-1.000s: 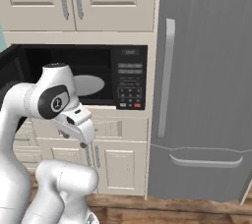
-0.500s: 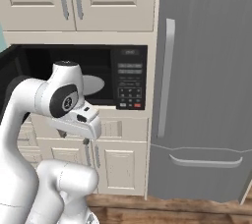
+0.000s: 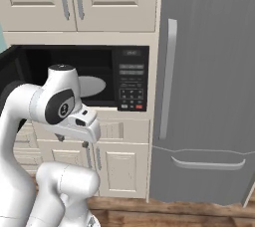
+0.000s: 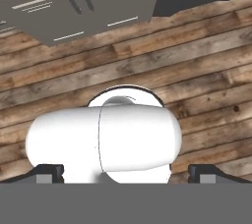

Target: Place the sponge inside the microwave to prepare for sanitizing.

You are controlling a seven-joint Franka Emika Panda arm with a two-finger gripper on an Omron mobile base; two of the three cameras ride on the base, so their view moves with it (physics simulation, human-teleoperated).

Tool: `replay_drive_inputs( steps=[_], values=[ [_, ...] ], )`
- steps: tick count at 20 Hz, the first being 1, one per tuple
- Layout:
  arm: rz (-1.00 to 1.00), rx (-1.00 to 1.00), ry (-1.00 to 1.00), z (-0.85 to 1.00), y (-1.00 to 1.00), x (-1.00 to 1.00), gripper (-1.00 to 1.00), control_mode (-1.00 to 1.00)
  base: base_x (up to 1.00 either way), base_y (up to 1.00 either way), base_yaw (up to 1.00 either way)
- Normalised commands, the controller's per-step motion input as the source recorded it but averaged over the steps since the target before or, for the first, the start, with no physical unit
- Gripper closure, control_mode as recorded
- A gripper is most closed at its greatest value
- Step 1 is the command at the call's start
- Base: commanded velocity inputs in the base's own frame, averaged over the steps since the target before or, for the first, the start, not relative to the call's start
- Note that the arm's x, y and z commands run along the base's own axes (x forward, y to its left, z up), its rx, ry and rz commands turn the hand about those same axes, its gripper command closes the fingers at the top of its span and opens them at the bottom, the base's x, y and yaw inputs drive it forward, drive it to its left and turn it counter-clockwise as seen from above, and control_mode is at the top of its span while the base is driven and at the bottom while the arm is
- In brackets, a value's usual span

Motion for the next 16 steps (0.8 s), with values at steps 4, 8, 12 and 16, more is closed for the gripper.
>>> replay_drive_inputs(
  steps=[4,8,12,16],
  values=[
    [0.0,0.0,0.0,0.0,0.0,0.0,-1.0,-1.0,0.0,0.0,0.0],
    [0.0,0.0,0.0,0.0,0.0,0.0,-1.0,-1.0,0.0,0.0,0.0],
    [0.0,0.0,0.0,0.0,0.0,0.0,-1.0,1.0,0.0,0.0,0.0],
    [0.0,0.0,0.0,0.0,0.0,0.0,-1.0,1.0,-0.2,0.08,0.07]
  ],
)
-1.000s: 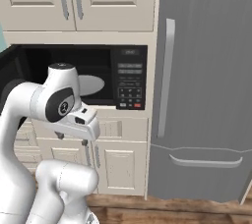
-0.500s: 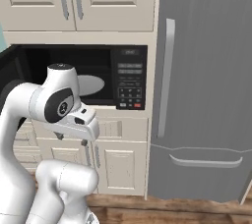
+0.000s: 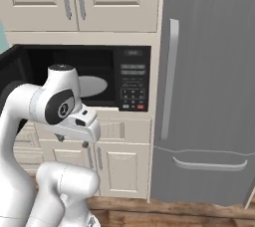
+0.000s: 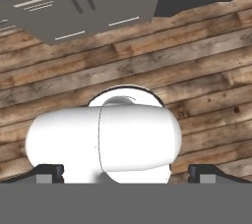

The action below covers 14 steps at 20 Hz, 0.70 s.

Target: Place the sponge inside the microwave to prepare for sanitizing.

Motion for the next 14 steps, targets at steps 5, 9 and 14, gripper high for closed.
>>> replay_drive_inputs(
  steps=[5,9,14],
  values=[
    [0.0,0.0,0.0,0.0,0.0,0.0,-1.0,1.0,-0.45,0.28,0.08],
    [0.0,0.0,0.0,0.0,0.0,0.0,-1.0,1.0,-0.64,0.15,0.02],
    [0.0,0.0,0.0,0.0,0.0,0.0,-1.0,1.0,-0.86,0.23,0.03]
  ],
)
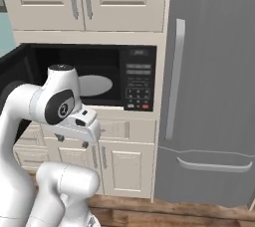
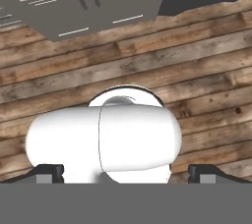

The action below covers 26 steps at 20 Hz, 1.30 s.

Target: Place the sponge inside the microwave to prepare for sanitizing.

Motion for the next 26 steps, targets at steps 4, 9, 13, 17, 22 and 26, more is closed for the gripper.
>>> replay_drive_inputs(
  steps=[4,9,13,17,22,26],
  values=[
    [0.0,0.0,0.0,0.0,0.0,0.0,-1.0,1.0,-0.64,0.0,0.06],
    [0.0,0.0,0.0,0.0,0.0,0.0,-1.0,1.0,-0.39,-0.25,0.16],
    [0.0,0.0,0.0,0.0,0.0,0.0,-1.0,1.0,-0.04,-0.55,0.29],
    [0.0,0.0,0.0,0.0,0.0,0.0,-1.0,1.0,0.01,-0.6,0.33],
    [0.0,0.0,0.0,0.0,0.0,0.0,-1.0,1.0,-0.17,-0.07,0.16],
    [0.0,0.0,0.0,0.0,0.0,0.0,-1.0,1.0,0.01,-0.46,0.25]
  ],
)
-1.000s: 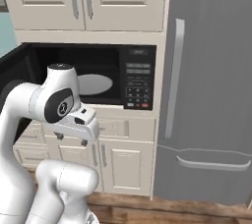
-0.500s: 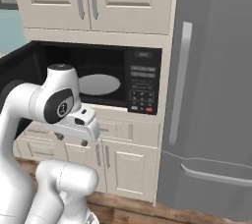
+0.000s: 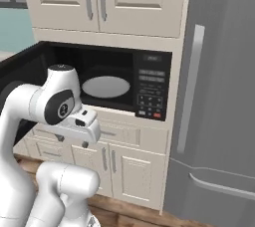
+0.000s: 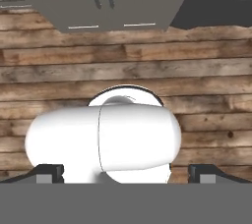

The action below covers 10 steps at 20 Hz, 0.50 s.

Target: Place the sponge inside the microwave to prepare for sanitizing.

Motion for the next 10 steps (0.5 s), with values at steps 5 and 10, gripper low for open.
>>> replay_drive_inputs(
  steps=[5,10],
  values=[
    [0.0,0.0,0.0,0.0,0.0,0.0,-1.0,1.0,0.0,-0.51,0.34],
    [0.0,0.0,0.0,0.0,0.0,0.0,-1.0,1.0,0.0,-0.59,0.47]
  ],
)
